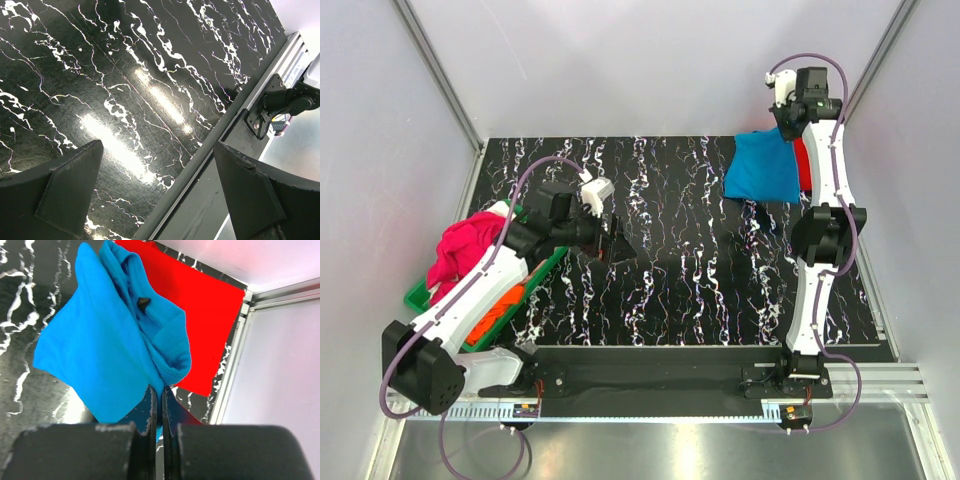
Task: Fold and stack the t-shirts
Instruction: Neatly place the folded tshirt to the corner
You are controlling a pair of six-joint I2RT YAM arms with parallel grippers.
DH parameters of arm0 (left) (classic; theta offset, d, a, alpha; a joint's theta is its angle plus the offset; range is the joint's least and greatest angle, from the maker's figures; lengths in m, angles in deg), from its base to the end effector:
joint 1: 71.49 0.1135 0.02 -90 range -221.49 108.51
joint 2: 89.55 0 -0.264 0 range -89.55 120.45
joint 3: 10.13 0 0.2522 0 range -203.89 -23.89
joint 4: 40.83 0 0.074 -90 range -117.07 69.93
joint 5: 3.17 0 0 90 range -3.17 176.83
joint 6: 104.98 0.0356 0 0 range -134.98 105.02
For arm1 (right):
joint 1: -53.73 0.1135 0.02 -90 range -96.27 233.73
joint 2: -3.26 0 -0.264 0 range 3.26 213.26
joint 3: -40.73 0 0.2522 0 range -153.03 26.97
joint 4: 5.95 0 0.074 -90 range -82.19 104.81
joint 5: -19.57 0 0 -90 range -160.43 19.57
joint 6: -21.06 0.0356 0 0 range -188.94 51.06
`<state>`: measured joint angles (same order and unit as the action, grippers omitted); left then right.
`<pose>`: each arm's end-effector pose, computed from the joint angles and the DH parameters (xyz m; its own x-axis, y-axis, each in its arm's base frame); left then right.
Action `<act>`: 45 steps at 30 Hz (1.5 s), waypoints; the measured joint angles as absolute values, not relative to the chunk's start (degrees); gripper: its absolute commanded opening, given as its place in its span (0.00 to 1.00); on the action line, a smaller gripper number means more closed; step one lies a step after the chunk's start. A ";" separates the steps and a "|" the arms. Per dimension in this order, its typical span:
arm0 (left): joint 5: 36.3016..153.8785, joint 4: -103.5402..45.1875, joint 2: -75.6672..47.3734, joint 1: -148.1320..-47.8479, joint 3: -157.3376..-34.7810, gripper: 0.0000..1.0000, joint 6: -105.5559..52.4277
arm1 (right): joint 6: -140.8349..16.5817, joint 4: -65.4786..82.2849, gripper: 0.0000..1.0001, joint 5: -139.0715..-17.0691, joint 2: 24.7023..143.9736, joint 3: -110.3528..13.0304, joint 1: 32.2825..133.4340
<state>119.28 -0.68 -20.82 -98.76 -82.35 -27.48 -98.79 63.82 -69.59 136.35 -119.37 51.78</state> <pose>0.2218 -0.1358 0.3127 -0.6846 0.1474 -0.7138 0.6361 0.5990 -0.4864 0.5052 -0.0177 0.3464 -0.6108 -0.4772 -0.6318 -0.2989 0.8779 -0.3741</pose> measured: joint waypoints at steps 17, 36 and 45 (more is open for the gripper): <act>119.25 -0.11 -18.18 -98.76 -82.37 0.99 -27.45 | -106.41 62.42 0.00 -69.13 137.21 -120.99 49.20; 119.19 0.26 -17.22 -98.76 -82.35 0.99 -27.41 | -109.45 56.14 0.00 -73.41 140.66 -122.08 45.31; 119.19 0.39 -15.86 -98.76 -82.35 0.99 -27.41 | -109.61 45.94 0.00 -75.12 147.96 -123.11 43.91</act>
